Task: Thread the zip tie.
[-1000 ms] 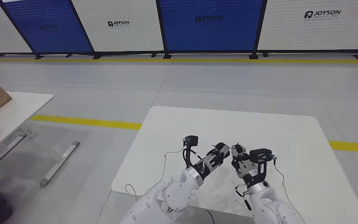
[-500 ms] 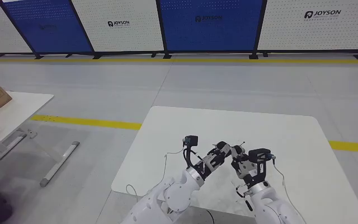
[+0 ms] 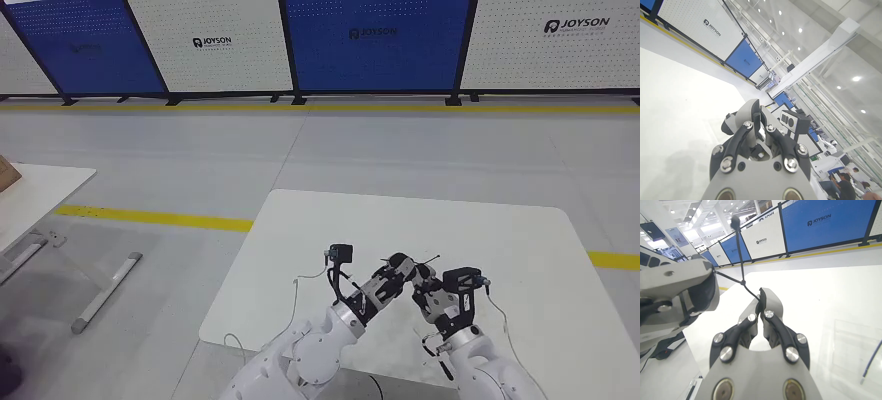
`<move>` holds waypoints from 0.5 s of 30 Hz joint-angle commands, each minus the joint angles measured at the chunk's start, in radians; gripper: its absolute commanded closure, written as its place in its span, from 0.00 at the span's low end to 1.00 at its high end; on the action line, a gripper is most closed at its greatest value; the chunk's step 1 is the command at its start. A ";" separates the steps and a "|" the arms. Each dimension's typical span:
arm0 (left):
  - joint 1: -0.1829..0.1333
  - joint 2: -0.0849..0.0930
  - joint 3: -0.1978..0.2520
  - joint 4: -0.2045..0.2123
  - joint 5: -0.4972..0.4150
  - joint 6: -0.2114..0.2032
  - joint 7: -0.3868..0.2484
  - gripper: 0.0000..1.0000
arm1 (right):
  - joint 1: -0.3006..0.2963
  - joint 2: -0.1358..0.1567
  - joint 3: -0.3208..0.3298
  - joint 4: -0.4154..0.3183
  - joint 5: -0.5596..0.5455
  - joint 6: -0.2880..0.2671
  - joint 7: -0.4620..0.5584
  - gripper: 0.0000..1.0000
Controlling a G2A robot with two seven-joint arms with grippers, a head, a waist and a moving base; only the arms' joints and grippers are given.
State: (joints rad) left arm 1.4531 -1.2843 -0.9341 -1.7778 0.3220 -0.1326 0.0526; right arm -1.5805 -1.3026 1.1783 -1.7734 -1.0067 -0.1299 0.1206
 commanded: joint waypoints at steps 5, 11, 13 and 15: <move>0.017 0.003 -0.009 -0.020 0.008 -0.020 0.007 1.00 | -0.001 0.002 -0.001 0.001 -0.015 0.002 0.002 1.00; 0.037 0.006 -0.017 -0.044 0.024 -0.036 0.011 1.00 | 0.003 0.002 -0.006 0.009 -0.034 0.011 -0.002 1.00; 0.040 0.006 -0.019 -0.047 0.026 -0.037 0.013 1.00 | 0.006 0.002 -0.009 0.013 -0.038 0.012 -0.004 1.00; 0.042 0.006 -0.020 -0.049 0.027 -0.039 0.015 1.00 | 0.009 0.002 -0.010 0.016 -0.041 0.012 -0.004 1.00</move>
State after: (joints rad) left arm 1.4943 -1.2779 -0.9542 -1.8258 0.3491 -0.1708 0.0667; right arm -1.5728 -1.3009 1.1685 -1.7584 -1.0465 -0.1177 0.1168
